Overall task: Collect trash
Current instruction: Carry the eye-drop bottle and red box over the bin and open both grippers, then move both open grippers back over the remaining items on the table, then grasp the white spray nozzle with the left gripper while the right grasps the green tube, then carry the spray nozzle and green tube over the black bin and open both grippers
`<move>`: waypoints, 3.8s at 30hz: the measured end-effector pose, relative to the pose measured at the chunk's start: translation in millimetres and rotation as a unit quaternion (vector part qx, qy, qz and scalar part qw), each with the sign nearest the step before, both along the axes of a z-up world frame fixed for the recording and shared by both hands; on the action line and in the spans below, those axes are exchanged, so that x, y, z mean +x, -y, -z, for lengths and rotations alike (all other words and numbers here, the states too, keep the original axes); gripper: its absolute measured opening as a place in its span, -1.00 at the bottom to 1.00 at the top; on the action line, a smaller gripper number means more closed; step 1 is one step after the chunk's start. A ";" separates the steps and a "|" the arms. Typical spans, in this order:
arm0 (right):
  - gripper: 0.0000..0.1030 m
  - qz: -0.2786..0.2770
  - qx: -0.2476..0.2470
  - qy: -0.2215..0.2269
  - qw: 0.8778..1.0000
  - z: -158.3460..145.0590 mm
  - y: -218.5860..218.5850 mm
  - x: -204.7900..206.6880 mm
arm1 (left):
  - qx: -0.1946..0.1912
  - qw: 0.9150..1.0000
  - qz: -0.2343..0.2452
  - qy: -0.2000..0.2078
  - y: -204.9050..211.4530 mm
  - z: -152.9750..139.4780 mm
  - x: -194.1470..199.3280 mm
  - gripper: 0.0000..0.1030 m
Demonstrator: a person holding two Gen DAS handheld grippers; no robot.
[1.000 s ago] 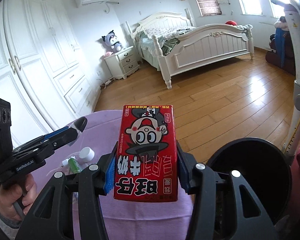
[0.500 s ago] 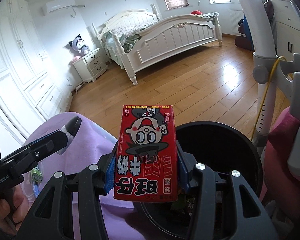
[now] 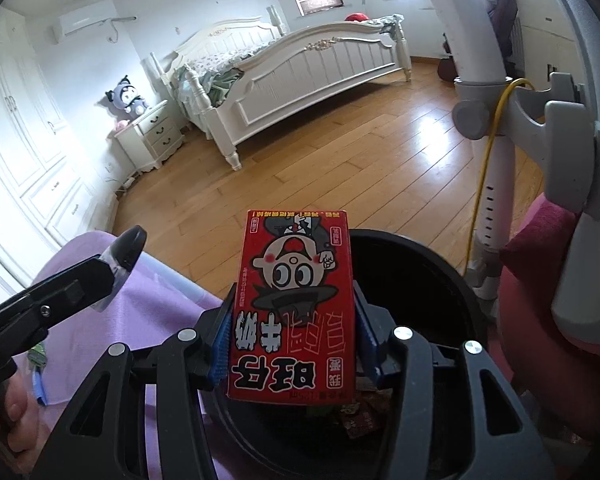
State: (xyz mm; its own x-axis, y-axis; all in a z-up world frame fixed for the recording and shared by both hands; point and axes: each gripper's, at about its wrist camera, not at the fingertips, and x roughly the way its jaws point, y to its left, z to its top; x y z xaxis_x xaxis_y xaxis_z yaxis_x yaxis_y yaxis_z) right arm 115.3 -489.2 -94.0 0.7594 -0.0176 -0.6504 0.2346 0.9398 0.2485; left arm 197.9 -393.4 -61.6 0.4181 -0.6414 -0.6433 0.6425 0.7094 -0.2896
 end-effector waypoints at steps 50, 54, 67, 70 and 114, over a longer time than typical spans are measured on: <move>0.25 -0.333 -0.038 -0.018 0.942 -32.9 -273.5 15.4 | 0.090 0.977 -0.191 -0.001 -333.9 3.8 -10.8 0.77; 0.18 -0.346 -0.047 -0.028 0.937 -28.5 -284.7 21.1 | 0.095 0.978 -0.184 -0.008 -337.4 11.7 -5.2 0.60; -0.10 -0.377 -0.065 -0.049 0.923 -21.6 -305.1 38.1 | 0.117 0.980 -0.162 -0.017 -321.4 29.7 8.0 0.37; -0.10 -0.382 -0.061 -0.051 0.921 -19.3 -308.1 40.7 | 0.125 0.978 -0.165 -0.013 -318.2 28.7 14.3 0.22; -0.60 -0.214 0.088 0.008 0.973 -29.5 -147.1 1.1 | 0.069 0.991 -0.095 0.060 -169.6 -32.5 -6.5 -0.43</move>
